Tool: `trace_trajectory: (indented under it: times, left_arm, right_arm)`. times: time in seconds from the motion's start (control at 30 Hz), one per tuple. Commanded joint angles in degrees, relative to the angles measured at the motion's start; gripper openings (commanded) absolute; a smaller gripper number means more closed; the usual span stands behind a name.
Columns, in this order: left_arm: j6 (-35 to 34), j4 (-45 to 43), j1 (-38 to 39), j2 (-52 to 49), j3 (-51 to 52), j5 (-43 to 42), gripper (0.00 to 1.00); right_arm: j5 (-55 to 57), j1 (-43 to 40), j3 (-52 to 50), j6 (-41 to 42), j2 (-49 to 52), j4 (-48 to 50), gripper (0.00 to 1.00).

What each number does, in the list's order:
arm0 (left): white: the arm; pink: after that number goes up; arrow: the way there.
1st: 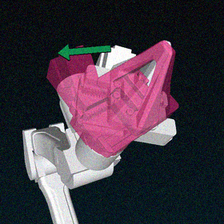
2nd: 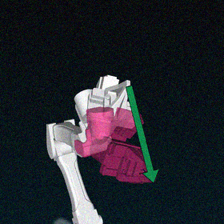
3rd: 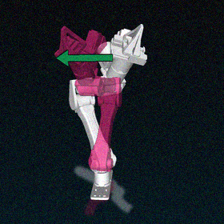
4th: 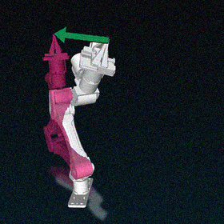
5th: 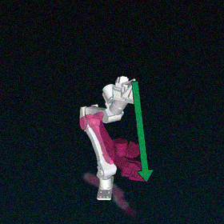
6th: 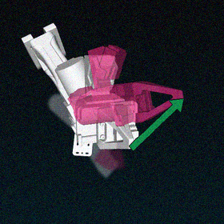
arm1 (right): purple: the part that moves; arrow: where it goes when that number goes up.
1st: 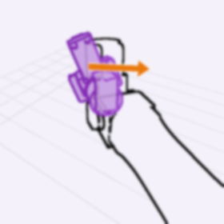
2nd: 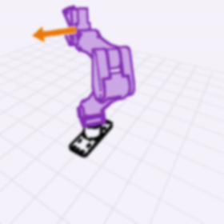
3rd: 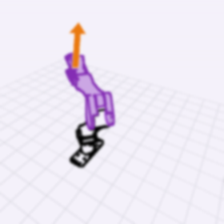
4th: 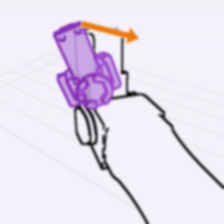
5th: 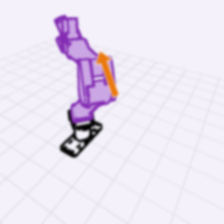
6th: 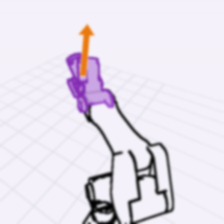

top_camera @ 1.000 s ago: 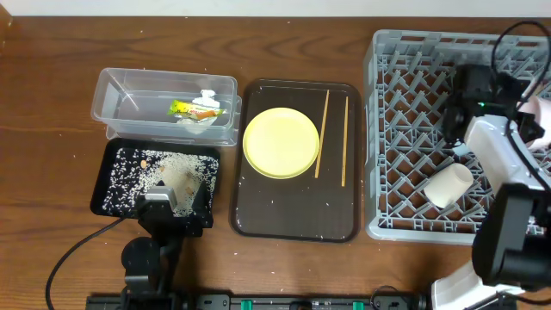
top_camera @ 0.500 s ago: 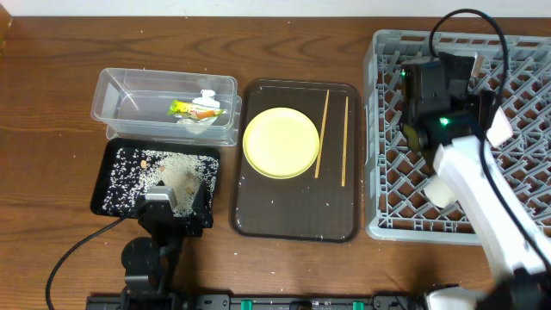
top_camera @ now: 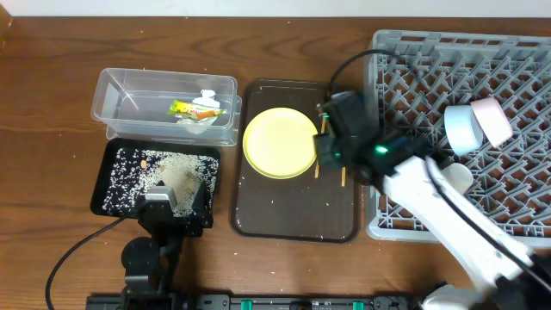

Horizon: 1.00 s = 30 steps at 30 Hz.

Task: Sort waste into correct bins and load items into the dishwasher rack
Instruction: 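Move the right gripper to the yellow plate and grasp its edge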

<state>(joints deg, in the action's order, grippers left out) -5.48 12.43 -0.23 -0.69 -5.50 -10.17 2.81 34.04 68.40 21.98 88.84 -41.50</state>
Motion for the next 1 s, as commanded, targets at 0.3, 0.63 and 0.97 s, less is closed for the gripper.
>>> trace_trajectory:
  times: [0.3,0.63,0.97]
  left_arm:
    - [0.9,0.3,-0.2,0.5,1.4,-0.3,0.91]
    - [0.9,0.3,-0.2,0.5,1.4,-0.3,0.91]
    - [0.9,0.3,-0.2,0.5,1.4,-0.3,0.91]
  right_arm:
    - [-14.0,2.4,-1.0,26.8,16.0,3.6,0.46]
    - [-10.0,3.2,-1.0,37.8,21.2,4.0,0.43]
    - [-8.9,2.5,-1.0,33.2,18.9,2.3,0.01]
